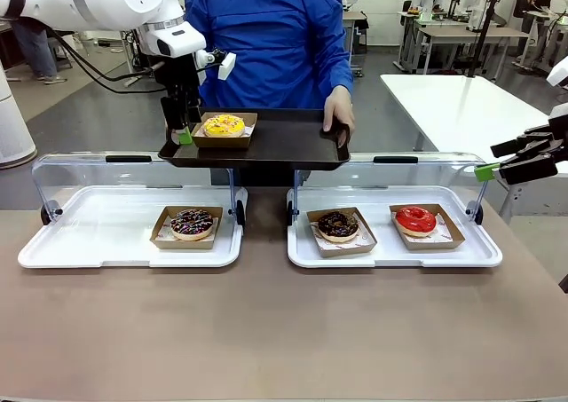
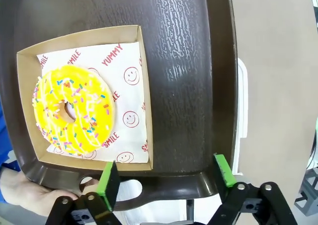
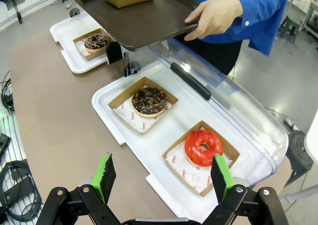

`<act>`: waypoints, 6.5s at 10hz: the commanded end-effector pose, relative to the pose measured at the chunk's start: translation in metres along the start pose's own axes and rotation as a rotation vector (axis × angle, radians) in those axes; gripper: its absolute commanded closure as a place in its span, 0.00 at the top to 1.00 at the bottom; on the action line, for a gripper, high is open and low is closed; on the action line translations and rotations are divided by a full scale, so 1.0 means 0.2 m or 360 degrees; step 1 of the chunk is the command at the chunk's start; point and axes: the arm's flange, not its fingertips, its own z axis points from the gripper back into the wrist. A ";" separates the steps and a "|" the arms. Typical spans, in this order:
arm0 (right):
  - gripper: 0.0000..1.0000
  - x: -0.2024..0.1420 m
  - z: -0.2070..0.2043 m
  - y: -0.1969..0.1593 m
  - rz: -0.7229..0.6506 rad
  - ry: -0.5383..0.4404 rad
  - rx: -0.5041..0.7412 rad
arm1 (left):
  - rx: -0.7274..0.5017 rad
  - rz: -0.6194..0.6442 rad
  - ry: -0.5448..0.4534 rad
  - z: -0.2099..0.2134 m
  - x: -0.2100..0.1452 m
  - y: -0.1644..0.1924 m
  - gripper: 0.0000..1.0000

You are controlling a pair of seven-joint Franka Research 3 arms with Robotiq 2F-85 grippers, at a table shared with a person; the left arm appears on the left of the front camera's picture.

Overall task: Provide the desired donut to the person.
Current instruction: Place the picked Paper togo box onto the Handle tray extended by the person, then pick up and lift the Paper togo box containing the Donut pointed at by the person.

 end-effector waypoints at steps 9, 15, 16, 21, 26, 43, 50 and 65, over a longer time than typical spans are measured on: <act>1.00 -0.01 -0.01 -0.01 0.0017 -0.0017 0.0011 | -0.0028 0.0014 0.0004 0.02 -0.01 0.01 1.00; 1.00 -0.01 -0.01 -0.01 0.0017 -0.0017 0.0011 | -0.0028 0.0014 0.0004 0.02 -0.01 0.01 1.00; 1.00 -0.01 -0.01 -0.01 0.0017 -0.0017 0.0011 | -0.0028 0.0014 0.0004 0.02 -0.01 0.01 1.00; 1.00 -0.01 -0.01 -0.01 0.0017 -0.0017 0.0011 | 0.0002 0.0155 -0.0079 0.12 -0.17 -0.40 1.00; 1.00 -0.01 -0.01 -0.01 0.0017 -0.0017 0.0011 | -0.0005 0.0603 -0.0738 0.16 -1.02 -0.90 1.00; 1.00 -0.01 -0.01 -0.01 0.0017 -0.0017 0.0011 | 0.0377 0.0842 -0.1281 -0.03 -1.59 -1.00 1.00; 1.00 -0.01 -0.01 -0.01 0.0017 -0.0017 0.0011 | 0.0377 0.0842 -0.1281 -0.03 -1.59 -1.00 1.00; 1.00 -0.01 -0.01 -0.01 0.0017 -0.0017 0.0011 | 0.0377 0.0842 -0.1281 -0.03 -1.59 -1.00 1.00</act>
